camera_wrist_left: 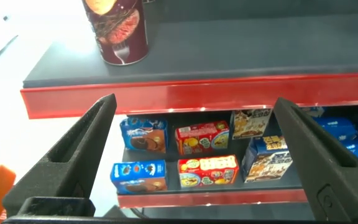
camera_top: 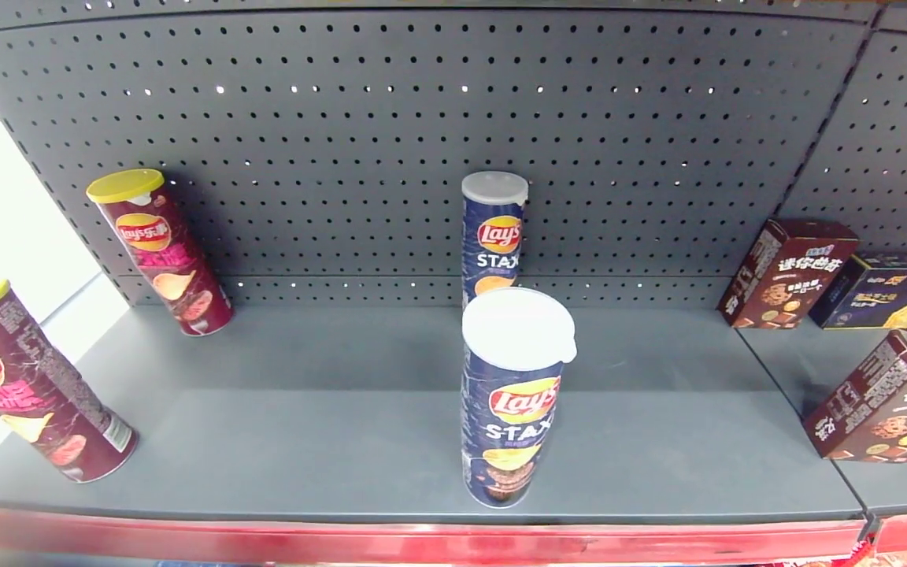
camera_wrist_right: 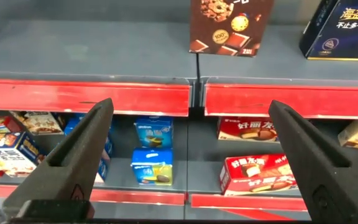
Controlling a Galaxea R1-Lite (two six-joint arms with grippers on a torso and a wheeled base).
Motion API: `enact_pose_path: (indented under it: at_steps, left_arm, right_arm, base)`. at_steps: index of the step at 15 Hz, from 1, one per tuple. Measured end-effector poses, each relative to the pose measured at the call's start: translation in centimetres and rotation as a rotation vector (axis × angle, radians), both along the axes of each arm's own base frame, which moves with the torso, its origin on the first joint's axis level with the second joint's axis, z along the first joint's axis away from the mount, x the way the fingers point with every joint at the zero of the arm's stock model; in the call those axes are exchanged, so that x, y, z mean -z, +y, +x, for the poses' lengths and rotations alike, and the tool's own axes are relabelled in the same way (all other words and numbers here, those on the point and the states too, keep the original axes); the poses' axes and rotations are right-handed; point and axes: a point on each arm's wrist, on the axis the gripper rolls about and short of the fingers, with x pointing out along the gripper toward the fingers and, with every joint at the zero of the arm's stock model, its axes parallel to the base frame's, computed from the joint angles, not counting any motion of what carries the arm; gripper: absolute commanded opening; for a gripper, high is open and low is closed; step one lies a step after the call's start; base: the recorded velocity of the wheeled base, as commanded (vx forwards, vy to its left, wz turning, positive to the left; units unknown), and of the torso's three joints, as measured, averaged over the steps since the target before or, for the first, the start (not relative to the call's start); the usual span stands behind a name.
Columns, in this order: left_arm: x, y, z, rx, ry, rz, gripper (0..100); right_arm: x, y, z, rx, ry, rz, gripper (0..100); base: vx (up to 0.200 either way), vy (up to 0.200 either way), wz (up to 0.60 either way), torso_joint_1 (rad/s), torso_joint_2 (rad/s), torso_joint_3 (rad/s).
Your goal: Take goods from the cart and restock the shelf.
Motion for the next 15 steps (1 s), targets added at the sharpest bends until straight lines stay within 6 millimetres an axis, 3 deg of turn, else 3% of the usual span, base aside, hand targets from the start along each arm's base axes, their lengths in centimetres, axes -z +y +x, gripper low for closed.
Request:
enact_pose_path:
  at_steps: [15]
  left_arm:
    - [0.01,0.0,0.0,-0.001,0.001,-0.003,100]
  right_arm:
    - [0.0,0.0,0.0,0.001,0.0,0.0,100]
  base:
    - [0.0,0.0,0.0,0.0,0.0,0.0]
